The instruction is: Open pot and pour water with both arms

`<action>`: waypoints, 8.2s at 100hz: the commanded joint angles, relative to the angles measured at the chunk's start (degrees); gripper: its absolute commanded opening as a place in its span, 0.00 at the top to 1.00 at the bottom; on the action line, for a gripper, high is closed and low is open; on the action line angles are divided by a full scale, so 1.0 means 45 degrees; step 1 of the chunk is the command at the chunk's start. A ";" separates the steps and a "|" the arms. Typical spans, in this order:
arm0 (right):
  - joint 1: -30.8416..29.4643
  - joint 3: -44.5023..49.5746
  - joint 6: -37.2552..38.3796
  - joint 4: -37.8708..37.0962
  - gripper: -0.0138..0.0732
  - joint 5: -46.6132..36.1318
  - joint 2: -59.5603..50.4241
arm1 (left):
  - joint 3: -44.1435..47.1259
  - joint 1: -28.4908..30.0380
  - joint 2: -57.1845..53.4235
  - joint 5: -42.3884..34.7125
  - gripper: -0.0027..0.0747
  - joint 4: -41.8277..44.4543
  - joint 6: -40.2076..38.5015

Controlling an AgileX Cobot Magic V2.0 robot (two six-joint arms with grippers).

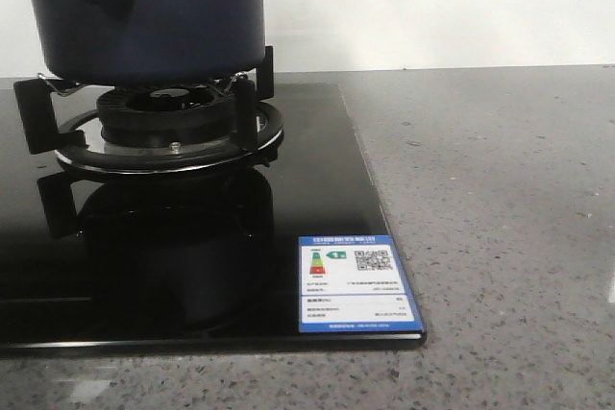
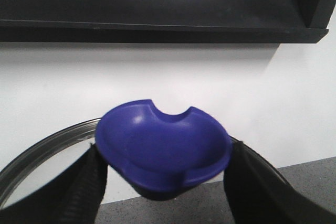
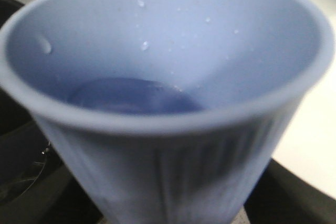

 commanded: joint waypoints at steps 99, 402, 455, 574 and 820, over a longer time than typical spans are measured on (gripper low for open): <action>0.1379 -0.2087 -0.0024 -1.0355 0.46 -0.1648 0.1858 | -0.0582 0.0036 -0.0443 -0.0907 0.45 -0.0261 0.0001; -0.5434 0.6828 1.3420 -0.9663 0.46 -0.3808 -0.6164 | -0.0582 0.0036 -0.0443 -0.0582 0.45 -0.0238 0.0001; -0.9811 1.0455 1.3331 -0.8317 0.46 -1.0560 -0.3575 | -0.0582 0.0036 -0.0443 -0.0555 0.45 -0.0238 0.0001; -0.9844 1.0505 1.2070 -0.8696 0.41 -0.9769 -0.2626 | -0.0582 0.0036 -0.0443 -0.0555 0.45 -0.0238 0.0001; -0.9844 1.0990 2.4526 -1.9564 0.93 -0.4546 -1.4489 | -0.0582 -0.0852 0.0931 0.2359 0.45 -0.1814 0.0772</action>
